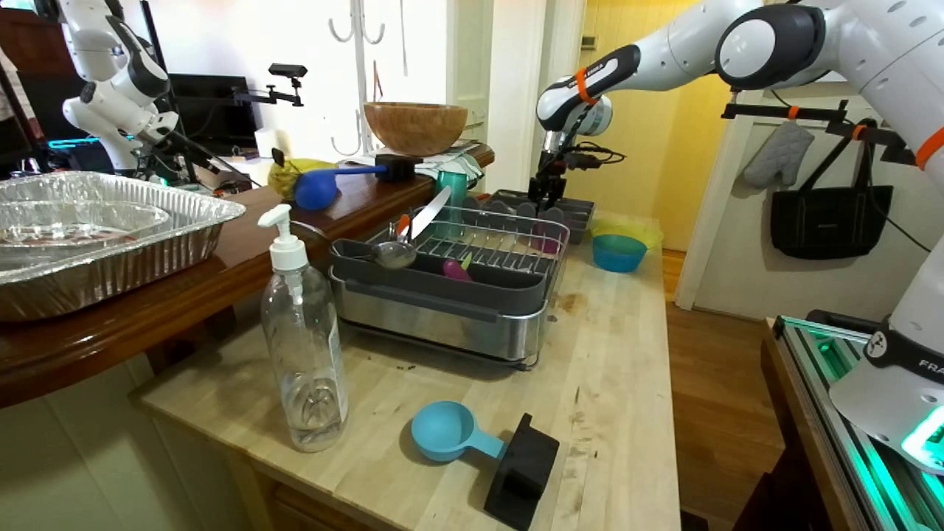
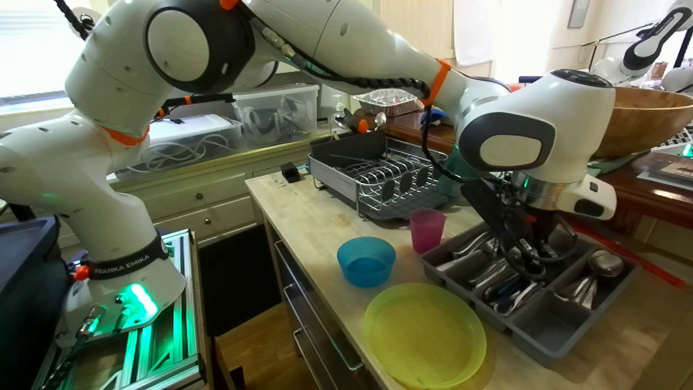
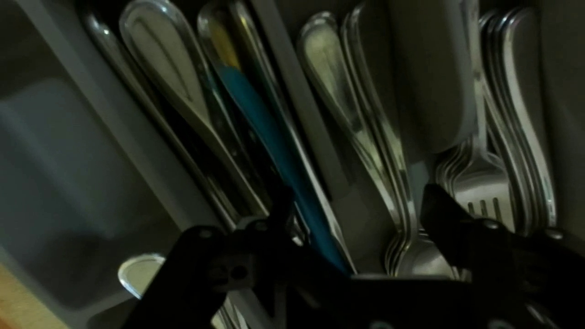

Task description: Make the blue plastic knife in the utensil rack to face the opposite direction

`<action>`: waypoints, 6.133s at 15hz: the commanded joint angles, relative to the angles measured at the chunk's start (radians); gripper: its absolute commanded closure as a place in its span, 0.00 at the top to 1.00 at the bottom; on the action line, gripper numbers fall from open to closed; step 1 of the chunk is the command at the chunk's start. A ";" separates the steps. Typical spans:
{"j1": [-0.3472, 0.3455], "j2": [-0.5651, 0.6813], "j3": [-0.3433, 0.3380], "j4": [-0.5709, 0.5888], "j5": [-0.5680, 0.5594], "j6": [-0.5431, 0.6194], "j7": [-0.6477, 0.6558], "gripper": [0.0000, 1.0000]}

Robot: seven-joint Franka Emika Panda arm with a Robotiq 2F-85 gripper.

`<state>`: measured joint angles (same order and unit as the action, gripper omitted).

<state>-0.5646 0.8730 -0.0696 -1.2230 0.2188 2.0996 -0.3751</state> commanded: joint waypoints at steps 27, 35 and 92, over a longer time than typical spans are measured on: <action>-0.043 0.032 0.021 0.089 0.039 -0.121 0.004 0.21; -0.045 0.037 0.018 0.107 0.036 -0.122 0.000 0.01; -0.105 0.220 0.012 0.761 -0.192 -0.874 -0.202 0.02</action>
<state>-0.6673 1.1050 -0.0601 -0.4484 0.0547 1.2244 -0.5422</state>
